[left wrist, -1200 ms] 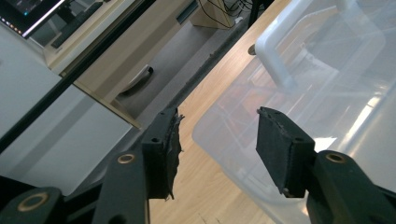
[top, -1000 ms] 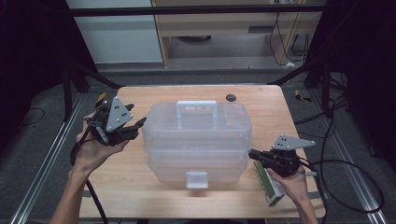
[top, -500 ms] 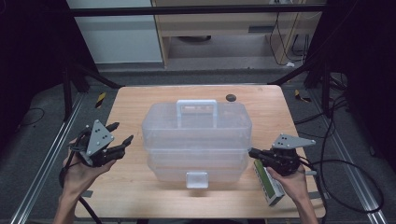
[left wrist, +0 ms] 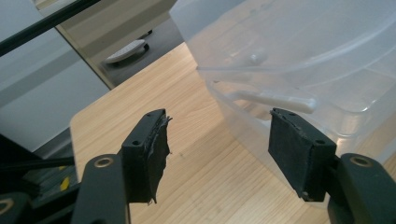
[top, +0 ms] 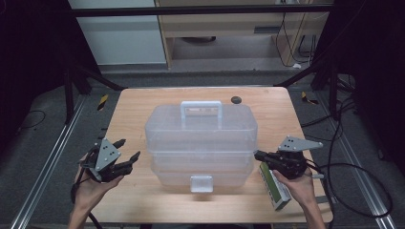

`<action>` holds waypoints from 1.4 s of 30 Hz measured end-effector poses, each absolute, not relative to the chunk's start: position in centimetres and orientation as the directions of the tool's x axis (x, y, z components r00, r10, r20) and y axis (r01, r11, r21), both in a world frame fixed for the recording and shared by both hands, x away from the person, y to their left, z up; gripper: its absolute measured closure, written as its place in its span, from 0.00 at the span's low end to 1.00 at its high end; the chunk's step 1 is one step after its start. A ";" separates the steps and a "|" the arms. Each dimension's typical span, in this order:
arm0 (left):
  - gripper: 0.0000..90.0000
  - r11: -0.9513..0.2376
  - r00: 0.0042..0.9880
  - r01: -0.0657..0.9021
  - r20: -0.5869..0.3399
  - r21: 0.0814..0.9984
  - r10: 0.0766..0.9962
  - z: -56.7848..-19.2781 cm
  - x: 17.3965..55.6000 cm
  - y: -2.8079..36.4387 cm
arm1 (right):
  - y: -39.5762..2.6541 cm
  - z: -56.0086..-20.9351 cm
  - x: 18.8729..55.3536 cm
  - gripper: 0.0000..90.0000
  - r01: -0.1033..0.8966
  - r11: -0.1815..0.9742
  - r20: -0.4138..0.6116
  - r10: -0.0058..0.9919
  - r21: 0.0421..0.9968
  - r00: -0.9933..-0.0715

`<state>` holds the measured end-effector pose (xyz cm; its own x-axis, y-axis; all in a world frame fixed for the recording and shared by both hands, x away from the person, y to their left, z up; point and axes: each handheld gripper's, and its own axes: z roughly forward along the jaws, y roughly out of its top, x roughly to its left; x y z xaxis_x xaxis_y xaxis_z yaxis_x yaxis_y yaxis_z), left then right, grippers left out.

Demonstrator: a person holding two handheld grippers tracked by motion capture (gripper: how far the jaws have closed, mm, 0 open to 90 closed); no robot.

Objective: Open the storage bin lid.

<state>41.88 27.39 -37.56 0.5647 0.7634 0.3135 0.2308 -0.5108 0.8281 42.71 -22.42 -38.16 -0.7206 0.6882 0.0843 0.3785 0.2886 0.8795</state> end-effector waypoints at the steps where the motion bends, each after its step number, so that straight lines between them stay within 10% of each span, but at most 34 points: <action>1: 0.41 -0.511 0.565 0.231 0.314 0.828 0.763 -37.6 41.9 27.4 | -22.4 -38.2 42.7 1.00 0.378 0.289 0.084 0.688 0.879 -0.721; 42: 0.71 -0.431 0.529 0.156 0.293 0.889 0.796 -38.5 42.3 23.2 | -22.4 -37.7 43.0 1.00 0.364 0.272 0.083 0.690 0.891 -0.719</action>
